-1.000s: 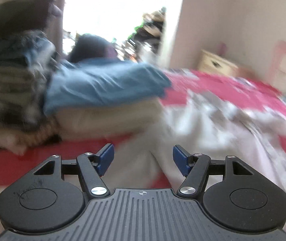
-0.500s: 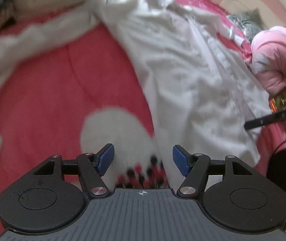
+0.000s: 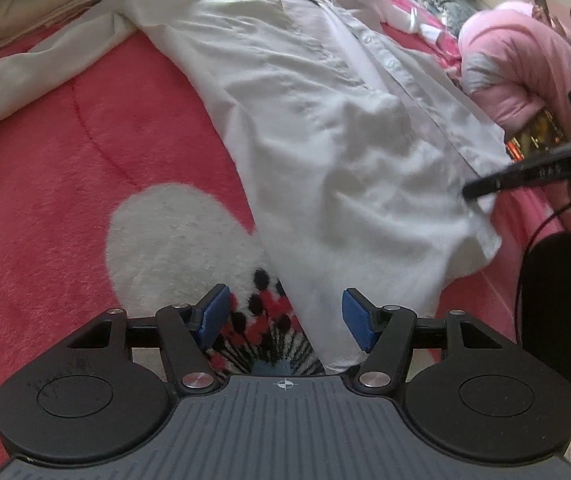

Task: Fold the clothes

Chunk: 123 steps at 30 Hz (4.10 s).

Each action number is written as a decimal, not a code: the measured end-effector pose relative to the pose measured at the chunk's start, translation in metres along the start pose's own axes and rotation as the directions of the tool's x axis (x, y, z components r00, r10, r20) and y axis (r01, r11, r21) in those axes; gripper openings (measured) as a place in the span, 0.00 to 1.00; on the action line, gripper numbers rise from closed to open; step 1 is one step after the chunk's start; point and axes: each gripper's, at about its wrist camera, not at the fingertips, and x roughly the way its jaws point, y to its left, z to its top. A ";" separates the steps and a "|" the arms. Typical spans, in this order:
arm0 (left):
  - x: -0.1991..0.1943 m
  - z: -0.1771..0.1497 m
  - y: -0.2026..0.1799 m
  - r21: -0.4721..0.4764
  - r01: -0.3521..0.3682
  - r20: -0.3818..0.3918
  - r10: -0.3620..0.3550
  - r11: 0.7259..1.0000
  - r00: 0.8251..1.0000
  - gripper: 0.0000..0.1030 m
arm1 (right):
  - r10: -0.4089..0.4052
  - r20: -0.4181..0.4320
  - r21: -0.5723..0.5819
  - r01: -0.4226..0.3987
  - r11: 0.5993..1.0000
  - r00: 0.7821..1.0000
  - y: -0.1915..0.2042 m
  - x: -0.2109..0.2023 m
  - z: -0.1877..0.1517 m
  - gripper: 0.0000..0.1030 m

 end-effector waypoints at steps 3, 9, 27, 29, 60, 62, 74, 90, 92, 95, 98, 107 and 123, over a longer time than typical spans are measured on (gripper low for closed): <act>0.002 -0.003 -0.005 0.034 -0.011 -0.014 0.012 0.999 1.000 0.60 | -0.041 0.024 -0.020 0.042 0.999 0.999 0.001 -0.003 0.002 0.00; 0.005 -0.007 -0.011 0.074 -0.039 -0.025 0.041 0.996 0.999 0.57 | -0.099 0.014 -0.021 0.100 0.995 0.995 -0.002 0.010 0.001 0.01; 0.000 -0.010 -0.014 0.110 -0.002 -0.060 0.008 0.994 0.998 0.46 | -0.212 0.149 -0.072 0.224 0.972 0.966 0.006 -0.007 -0.005 0.12; 0.004 -0.011 -0.015 0.099 0.001 -0.065 0.005 0.995 0.998 0.46 | -0.209 0.162 -0.048 0.219 0.974 0.964 0.004 -0.014 -0.005 0.12; 0.023 -0.003 -0.004 -0.087 0.174 -0.205 -0.189 0.981 0.960 0.00 | -0.191 0.281 0.031 0.190 0.981 0.941 0.003 -0.058 -0.034 0.13; 0.023 -0.004 -0.007 -0.041 0.164 -0.208 -0.169 0.986 0.963 0.00 | -0.196 0.274 0.041 0.192 0.981 0.942 -0.001 -0.057 -0.033 0.13; -0.019 0.012 0.017 -0.028 0.063 -0.056 -0.064 0.998 0.996 0.21 | -0.058 0.245 -0.100 0.085 0.991 0.968 0.017 -0.004 0.043 0.14; 0.053 0.130 0.027 0.004 -0.081 0.324 0.075 0.997 0.943 0.24 | -0.094 0.148 -0.048 0.102 0.994 0.984 0.003 0.094 0.170 0.07; 0.052 0.137 0.032 0.003 -0.073 0.358 0.067 0.997 0.931 0.24 | -0.100 0.163 -0.088 0.115 0.989 0.982 0.011 0.089 0.169 0.07; 0.054 0.151 0.039 -0.001 -0.082 0.397 0.076 0.997 0.915 0.24 | -0.124 0.166 -0.102 0.142 0.985 0.978 0.012 0.090 0.174 0.08; 0.058 0.165 0.050 -0.020 -0.096 0.413 0.096 0.995 0.905 0.24 | -0.068 0.194 -0.055 0.080 0.995 0.979 0.007 0.094 0.189 0.13; 0.058 0.188 0.082 -0.140 -0.167 0.500 0.215 0.976 0.839 0.24 | -0.055 0.189 -0.073 0.070 0.995 0.980 0.007 0.124 0.224 0.01; 0.078 0.197 0.123 -0.239 -0.296 0.473 0.377 0.925 0.796 0.24 | -0.282 0.304 -0.101 0.325 0.940 0.910 -0.002 0.122 0.230 0.01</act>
